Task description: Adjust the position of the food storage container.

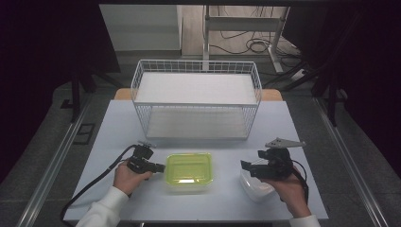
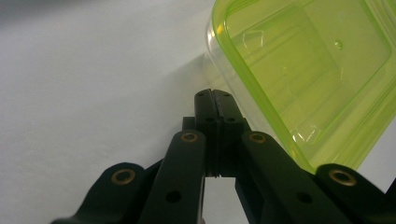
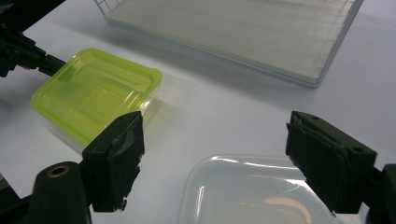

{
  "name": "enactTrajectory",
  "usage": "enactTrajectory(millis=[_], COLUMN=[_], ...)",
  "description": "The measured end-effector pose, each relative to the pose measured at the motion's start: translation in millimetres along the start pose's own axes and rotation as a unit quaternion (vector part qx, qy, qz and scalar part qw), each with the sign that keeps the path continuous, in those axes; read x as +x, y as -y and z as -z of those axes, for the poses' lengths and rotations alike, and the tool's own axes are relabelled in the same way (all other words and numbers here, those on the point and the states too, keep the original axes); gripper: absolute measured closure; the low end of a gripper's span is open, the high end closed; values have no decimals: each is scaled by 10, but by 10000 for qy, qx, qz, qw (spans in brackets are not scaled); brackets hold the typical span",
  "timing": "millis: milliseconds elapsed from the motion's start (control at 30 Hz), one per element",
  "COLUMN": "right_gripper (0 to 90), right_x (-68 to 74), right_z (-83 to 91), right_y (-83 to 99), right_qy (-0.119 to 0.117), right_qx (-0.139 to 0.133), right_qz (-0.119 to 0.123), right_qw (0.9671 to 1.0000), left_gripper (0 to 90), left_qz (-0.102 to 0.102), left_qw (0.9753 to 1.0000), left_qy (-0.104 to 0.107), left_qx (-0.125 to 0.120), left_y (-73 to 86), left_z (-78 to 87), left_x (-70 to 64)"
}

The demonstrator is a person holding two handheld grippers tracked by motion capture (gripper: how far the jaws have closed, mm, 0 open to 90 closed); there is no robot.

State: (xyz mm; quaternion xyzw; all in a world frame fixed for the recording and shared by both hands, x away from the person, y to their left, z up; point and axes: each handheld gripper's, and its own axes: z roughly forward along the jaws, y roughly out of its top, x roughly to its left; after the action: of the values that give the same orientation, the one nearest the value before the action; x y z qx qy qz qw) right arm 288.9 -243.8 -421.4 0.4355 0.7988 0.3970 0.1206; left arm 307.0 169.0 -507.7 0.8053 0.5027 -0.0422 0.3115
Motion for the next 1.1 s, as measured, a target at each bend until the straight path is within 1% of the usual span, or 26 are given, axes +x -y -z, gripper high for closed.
enactTrajectory(millis=[67, 100, 133, 167, 200, 233, 267, 300, 333, 367, 400, 433, 467, 500, 533, 567, 600, 700, 767, 867, 1100], right_gripper=[196, 196, 196, 196, 196, 195, 195, 195, 194, 194, 193, 193, 192, 192, 192, 192, 192, 192, 194, 197, 205], right_x=[9, 18, 18, 31, 31, 38, 49, 49, 59, 59, 64, 64, 66, 66, 67, 69, 71, 89, 109, 141, 177], right_z=[4, 12, 12, 24, 24, 32, 41, 41, 42, 42, 38, 38, 35, 35, 28, 24, 18, 5, -7, -22, -64], right_y=[-4, -11, -11, -23, -23, -28, -36, -36, -40, -40, -41, -41, -41, -41, -40, -39, -38, -38, -40, -44, -41], right_qy=[19, 51, 51, 22, 22, 8, -40, -40, -85, -85, -113, -113, -153, -153, -204, -234, -276, -416, -488, -578, -729], right_qx=[-24, -106, -106, -204, -204, -232, -285, -285, -315, -315, -323, -323, -331, -331, -349, -364, -380, -370, -360, -319, -261], right_qz=[-2, -9, -9, -47, -47, -53, -79, -79, -106, -106, -119, -119, -131, -131, -158, -179, -199, -253, -264, -255, -250], right_qw=[10000, 9999, 9999, 9998, 9998, 9997, 9996, 9996, 9994, 9994, 9993, 9993, 9992, 9992, 9991, 9989, 9987, 9981, 9978, 9975, 9967], left_gripper=[900, 900, 900, 897, 893, 893, 868, 846, 796, 744, 690, 690, 604, 604, 503, 471, 430, 344, 309, 279, 253], left_qz=[-3, -8, -8, -44, -44, -39, -89, -89, -121, -121, -145, -167, -182, -181, -163, -163, -145, -136, -116, -31, 15], left_qw=[10000, 10000, 10000, 9997, 9997, 9994, 9983, 9983, 9967, 9967, 9959, 9951, 9947, 9943, 9928, 9928, 9912, 9897, 9891, 9885, 9885], left_qy=[-3, -37, -37, -137, -137, -200, -346, -346, -422, -422, -416, -381, -314, -231, -72, -72, 10, 45, 24, 87, 195], left_qx=[-12, -74, -74, -202, -202, -286, -452, -452, -680, -680, -789, -902, -957, -1024, -1186, -1186, -1312, -1427, -1467, -1508, -1499], left_y=[1, 0, 0, 6, 6, 12, 30, 30, 55, 55, 69, 83, 97, 110, 130, 130, 148, 180, 195, 200, 200], left_z=[6, 40, 40, 108, 108, 150, 246, 246, 352, 352, 404, 453, 502, 548, 630, 630, 693, 759, 784, 803, 797], left_x=[1, 8, 8, 15, 15, 13, 10, 10, 0, 0, -9, -17, -21, -23, -26, -26, -33, -41, -42, -41, -51])
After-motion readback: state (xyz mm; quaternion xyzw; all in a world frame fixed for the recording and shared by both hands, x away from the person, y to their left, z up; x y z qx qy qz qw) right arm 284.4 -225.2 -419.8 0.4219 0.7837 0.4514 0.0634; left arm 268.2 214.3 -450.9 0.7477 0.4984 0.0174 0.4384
